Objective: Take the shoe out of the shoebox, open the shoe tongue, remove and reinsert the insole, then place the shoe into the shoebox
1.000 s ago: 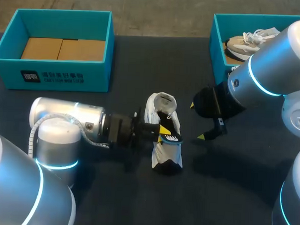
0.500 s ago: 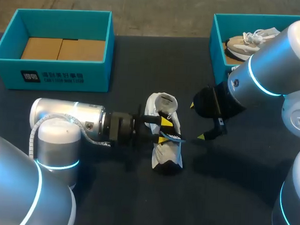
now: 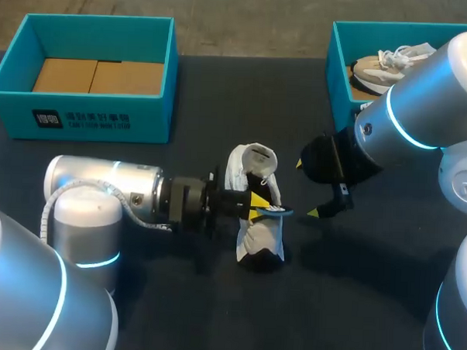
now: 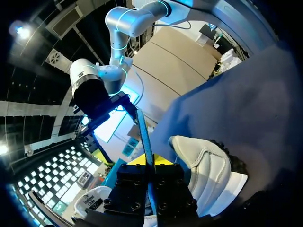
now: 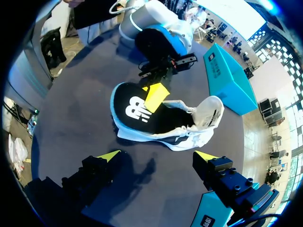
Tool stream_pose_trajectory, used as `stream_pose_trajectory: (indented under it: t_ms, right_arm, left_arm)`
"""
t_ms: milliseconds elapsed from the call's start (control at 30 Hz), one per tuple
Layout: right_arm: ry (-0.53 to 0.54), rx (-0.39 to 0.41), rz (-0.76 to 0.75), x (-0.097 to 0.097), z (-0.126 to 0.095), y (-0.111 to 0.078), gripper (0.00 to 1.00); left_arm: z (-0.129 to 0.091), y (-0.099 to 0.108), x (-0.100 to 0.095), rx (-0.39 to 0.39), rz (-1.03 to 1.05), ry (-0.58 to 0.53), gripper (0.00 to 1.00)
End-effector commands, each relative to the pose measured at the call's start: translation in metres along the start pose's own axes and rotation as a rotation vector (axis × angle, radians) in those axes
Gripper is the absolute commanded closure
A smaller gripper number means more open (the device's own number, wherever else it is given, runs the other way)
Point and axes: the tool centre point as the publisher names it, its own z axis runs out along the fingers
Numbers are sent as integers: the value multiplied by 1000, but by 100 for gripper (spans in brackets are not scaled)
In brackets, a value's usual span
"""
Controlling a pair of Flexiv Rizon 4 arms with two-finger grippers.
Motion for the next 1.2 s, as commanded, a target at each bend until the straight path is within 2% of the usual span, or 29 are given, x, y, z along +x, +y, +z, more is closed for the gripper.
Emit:
stream_pose_trajectory:
  t_ms: [33,367,667,700,733,767,800,900,933,967,1000,1200]
  right_arm:
    - [-1,0,-1,1,-1,0,0]
    - [-1,0,-1,1,-1,0,0]
    - [-1,0,-1,1,-1,0,0]
    - [-1,0,-1,1,-1,0,0]
    - [-1,0,-1,1,-1,0,0]
    - [-1,0,-1,1,-1,0,0]
    - [-1,0,-1,1,-1,0,0]
    - [-1,0,-1,1,-1,0,0]
    - [-1,0,-1,1,-1,0,0]
    - [-1,0,-1,1,-1,0,0]
    - [-1,0,-1,1,-1,0,0]
    - [-1,0,-1,1,-1,0,0]
  left_arm:
    - [3,5,1,-2,0,27,100]
    - [-2,26,3,-33,41,101,100]
    - [-6,26,-1,-35,24,95,98]
    - [-6,24,-2,-31,18,87,72]
    - [-6,22,-2,-31,17,82,53]
    - [-7,20,-2,-29,12,71,26]
    - [-7,18,-2,-27,9,64,18]
    - [-8,12,-2,-23,9,59,22]
    - [-8,10,-2,-21,10,58,32]
    - [-9,8,-3,-18,11,55,38]
    - [-9,6,-4,-15,11,52,49]
    - [-6,-1,-3,0,16,48,61]
